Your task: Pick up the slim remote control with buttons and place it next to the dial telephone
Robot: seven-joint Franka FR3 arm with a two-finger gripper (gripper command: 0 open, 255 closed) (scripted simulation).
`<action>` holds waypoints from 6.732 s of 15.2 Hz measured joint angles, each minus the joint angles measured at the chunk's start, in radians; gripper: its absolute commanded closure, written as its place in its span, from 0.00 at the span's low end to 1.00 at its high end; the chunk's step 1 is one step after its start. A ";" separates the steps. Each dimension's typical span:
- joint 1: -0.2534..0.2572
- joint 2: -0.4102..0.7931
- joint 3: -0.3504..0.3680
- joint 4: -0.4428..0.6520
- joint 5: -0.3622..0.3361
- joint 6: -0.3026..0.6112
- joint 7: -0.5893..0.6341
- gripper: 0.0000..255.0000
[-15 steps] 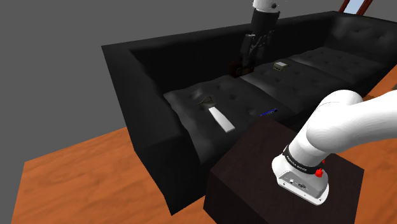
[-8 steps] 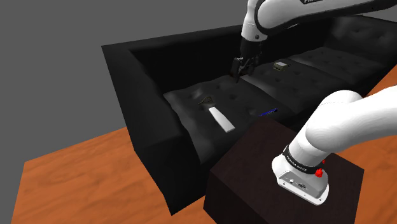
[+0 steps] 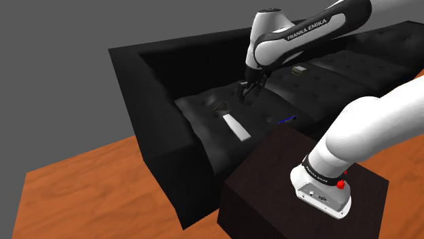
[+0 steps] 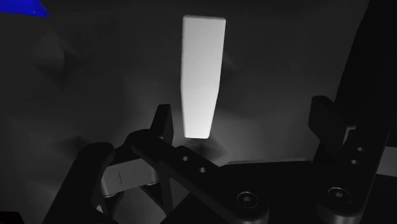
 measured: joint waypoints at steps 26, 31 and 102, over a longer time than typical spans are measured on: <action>-0.055 0.893 -0.006 0.162 0.038 0.745 0.029 0.00; -0.056 0.898 -0.005 0.164 0.038 0.749 0.029 0.00; -0.244 0.702 -0.230 0.651 0.105 0.061 -0.419 1.00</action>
